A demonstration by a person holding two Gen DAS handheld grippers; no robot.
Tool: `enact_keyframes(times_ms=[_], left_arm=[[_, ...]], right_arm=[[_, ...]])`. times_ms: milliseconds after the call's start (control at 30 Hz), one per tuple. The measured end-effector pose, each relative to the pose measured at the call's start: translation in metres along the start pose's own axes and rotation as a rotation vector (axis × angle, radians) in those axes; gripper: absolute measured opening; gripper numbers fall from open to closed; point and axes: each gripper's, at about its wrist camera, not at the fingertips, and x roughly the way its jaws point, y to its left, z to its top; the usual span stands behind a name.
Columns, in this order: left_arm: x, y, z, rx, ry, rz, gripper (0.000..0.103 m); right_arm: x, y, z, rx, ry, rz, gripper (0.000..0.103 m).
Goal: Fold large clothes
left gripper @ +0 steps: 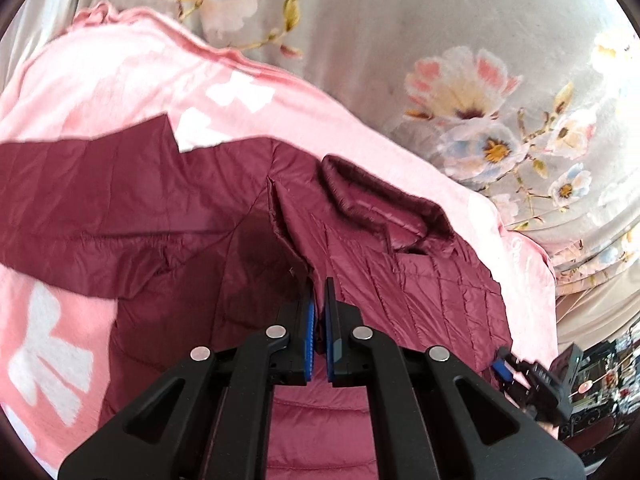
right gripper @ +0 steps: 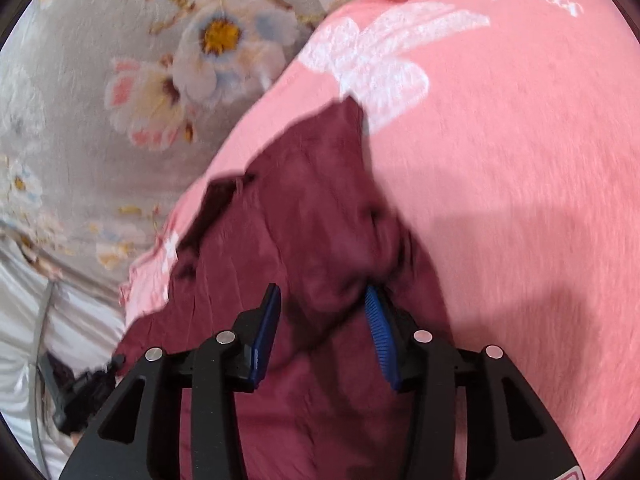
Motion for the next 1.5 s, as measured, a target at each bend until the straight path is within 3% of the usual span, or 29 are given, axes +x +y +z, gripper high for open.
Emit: enact_keyframes(times_ms=[33,133,233,400,500,700,833,900,933,1033,1167,1233,1400,1500], left_arm=[[-0.002,0.0,0.0,0.006,-0.006,0.003,0.003],[-0.004,0.003,-0.003,0.016,-0.011,0.022,0.003],[0.012,0.009,-0.017,0.04,0.032,0.059,0.002],[0.062,0.033,-0.058,0.034,0.158,0.12,0.002],[0.063,0.036,-0.067,0.057,0.121,0.118,0.003],[0.062,0.037,-0.078,0.084,0.066,0.104,0.003],[0.06,0.033,-0.082,0.108,0.034,0.119,0.003],[0.059,0.035,-0.082,0.104,0.029,0.111,0.003],[0.059,0.035,-0.082,0.102,0.028,0.108,0.003],[0.059,0.035,-0.083,0.106,0.019,0.108,0.004],[0.057,0.035,-0.084,0.103,0.013,0.108,0.004],[0.057,0.037,-0.084,0.092,0.012,0.099,0.004],[0.054,0.041,-0.086,0.08,0.009,0.084,0.004],[0.053,0.044,-0.085,0.066,0.009,0.064,0.004]], right_arm=[[-0.003,0.001,0.007,0.007,-0.027,0.002,0.042],[-0.016,0.007,0.023,-0.002,-0.091,-0.006,0.006],[-0.037,0.019,0.023,-0.045,-0.15,0.003,0.002],[-0.012,0.017,0.01,-0.147,-0.088,-0.207,0.001],[0.006,0.012,0.0,-0.205,-0.057,-0.305,0.0],[0.014,0.017,-0.013,-0.31,-0.091,-0.415,0.0],[0.01,0.018,-0.012,-0.308,-0.076,-0.419,0.0],[-0.009,0.025,-0.017,-0.278,-0.102,-0.45,0.009],[-0.021,0.036,-0.024,-0.282,-0.133,-0.464,0.015],[-0.037,0.086,-0.055,-0.407,-0.174,-0.426,0.015],[0.001,0.153,-0.104,-0.586,-0.052,-0.294,0.013],[0.024,0.171,-0.119,-0.629,-0.026,-0.292,0.012],[0.077,0.177,-0.143,-0.633,0.073,-0.312,0.009],[0.093,0.169,-0.152,-0.631,0.089,-0.339,0.008]])
